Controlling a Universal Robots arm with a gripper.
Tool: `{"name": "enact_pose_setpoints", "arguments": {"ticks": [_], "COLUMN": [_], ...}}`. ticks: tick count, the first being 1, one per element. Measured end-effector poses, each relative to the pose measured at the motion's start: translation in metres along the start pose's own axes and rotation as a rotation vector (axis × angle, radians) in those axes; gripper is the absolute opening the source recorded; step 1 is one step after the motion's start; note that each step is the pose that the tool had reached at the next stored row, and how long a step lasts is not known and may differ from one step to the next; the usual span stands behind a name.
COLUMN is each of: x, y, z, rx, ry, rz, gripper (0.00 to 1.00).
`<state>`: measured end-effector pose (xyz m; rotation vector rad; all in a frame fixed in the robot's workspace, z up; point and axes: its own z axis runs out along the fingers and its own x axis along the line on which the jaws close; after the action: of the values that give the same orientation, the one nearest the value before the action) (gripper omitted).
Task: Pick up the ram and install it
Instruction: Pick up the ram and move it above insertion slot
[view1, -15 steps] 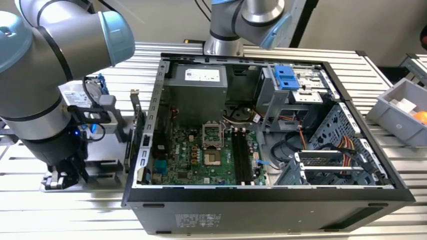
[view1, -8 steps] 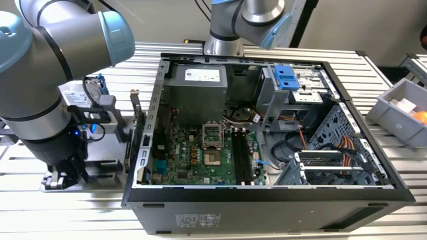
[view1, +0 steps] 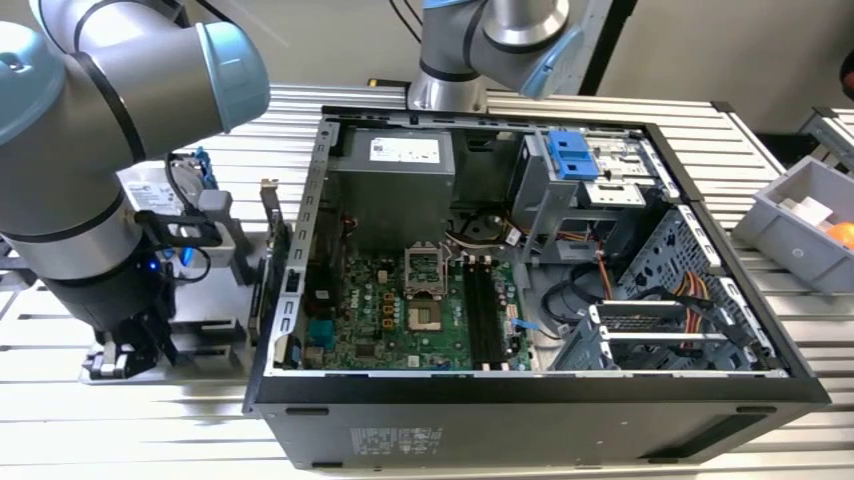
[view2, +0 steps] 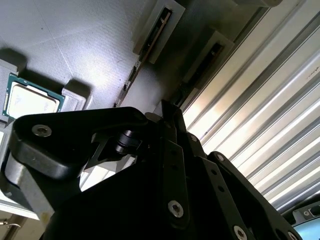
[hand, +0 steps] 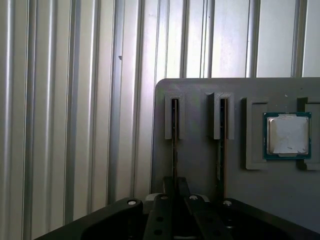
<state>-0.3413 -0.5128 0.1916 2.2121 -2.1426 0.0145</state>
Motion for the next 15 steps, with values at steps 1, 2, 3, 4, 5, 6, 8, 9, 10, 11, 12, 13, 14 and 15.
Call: {"name": "enact_pose_setpoints", "arguments": {"ticks": [1, 2, 3, 4, 5, 6, 8, 9, 10, 11, 12, 13, 14, 15], "x": [0.0001, 0.0001, 0.0001, 0.0001, 0.0002, 0.0003, 0.0004, 0.0004, 0.0005, 0.0006, 0.0006, 0.0007, 0.0008, 0.0009], "y": [0.0001, 0.0001, 0.0001, 0.0001, 0.0002, 0.0002, 0.0003, 0.0003, 0.0004, 0.0005, 0.0005, 0.0006, 0.0006, 0.0006], "z": [-0.0007, -0.0013, -0.0019, -0.0025, -0.0034, -0.0044, -0.0065, -0.008, -0.0096, -0.0112, -0.0126, -0.014, -0.0155, -0.0166], "rx": [-0.0002, 0.0, 0.0, 0.0001, -0.0001, -0.0001, 0.0, 0.0, -0.0001, 0.0, 0.0, 0.0, 0.0, 0.0], "ry": [0.0001, 0.0, 0.0, 0.0, 0.0, 0.0001, 0.0, 0.0001, 0.0002, 0.0002, 0.0003, 0.0003, 0.0004, 0.0004], "rz": [0.0, 0.0, 0.0, 0.0, 0.0, 0.0, 0.0, 0.0, 0.0, 0.0, 0.0, 0.0, 0.0, 0.0], "gripper": [0.0, 0.0, 0.0, 0.0, 0.0, 0.0, 0.0, 0.0, 0.0, 0.0, 0.0, 0.0, 0.0, 0.0]}}
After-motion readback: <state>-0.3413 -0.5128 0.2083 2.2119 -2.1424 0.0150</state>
